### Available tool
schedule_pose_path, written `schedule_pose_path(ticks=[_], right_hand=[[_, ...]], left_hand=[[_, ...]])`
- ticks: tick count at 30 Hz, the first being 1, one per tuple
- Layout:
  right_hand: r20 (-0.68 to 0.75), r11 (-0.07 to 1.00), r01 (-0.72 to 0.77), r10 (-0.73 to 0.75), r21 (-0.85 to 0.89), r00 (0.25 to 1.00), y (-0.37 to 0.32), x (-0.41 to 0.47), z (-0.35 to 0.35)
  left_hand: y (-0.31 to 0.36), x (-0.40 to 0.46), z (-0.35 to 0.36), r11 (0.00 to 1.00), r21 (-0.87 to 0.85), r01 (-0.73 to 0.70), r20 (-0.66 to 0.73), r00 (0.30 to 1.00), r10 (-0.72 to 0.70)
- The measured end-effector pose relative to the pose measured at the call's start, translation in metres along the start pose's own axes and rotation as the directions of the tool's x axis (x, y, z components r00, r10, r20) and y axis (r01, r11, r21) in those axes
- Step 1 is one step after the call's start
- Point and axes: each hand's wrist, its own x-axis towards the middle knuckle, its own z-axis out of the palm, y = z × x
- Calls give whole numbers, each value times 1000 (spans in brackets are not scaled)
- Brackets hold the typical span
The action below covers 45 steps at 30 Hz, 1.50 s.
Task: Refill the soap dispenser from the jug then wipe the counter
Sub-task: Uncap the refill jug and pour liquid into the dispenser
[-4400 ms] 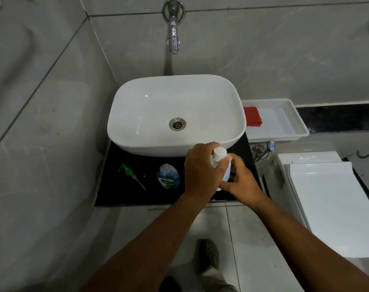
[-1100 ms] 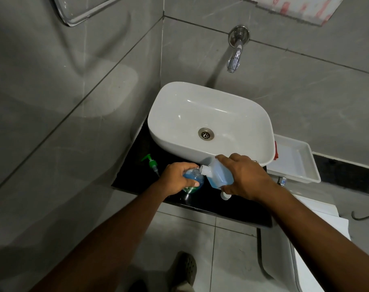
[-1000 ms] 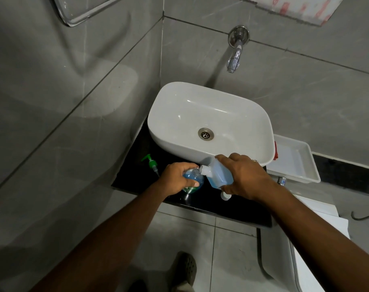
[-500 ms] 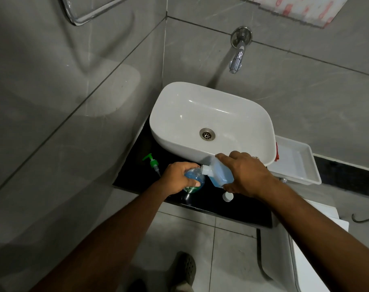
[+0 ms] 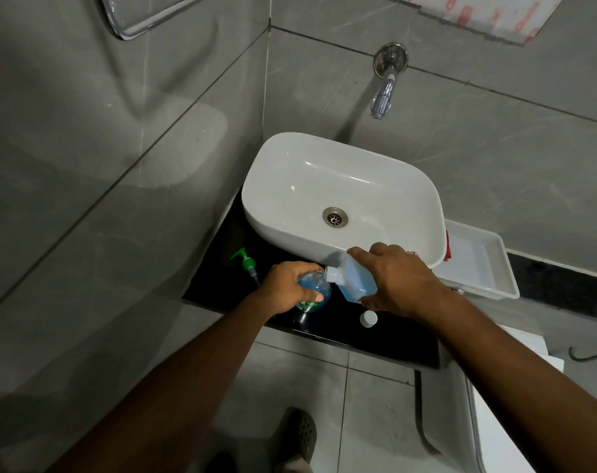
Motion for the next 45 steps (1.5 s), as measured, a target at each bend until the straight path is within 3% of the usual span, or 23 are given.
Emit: schedule_pose_path(ticks=[45], right_hand=[[42, 1000, 0, 0, -11, 999, -3, 2, -7]], left_hand=[[5, -3, -2, 1000, -7, -7, 9, 1000, 7]])
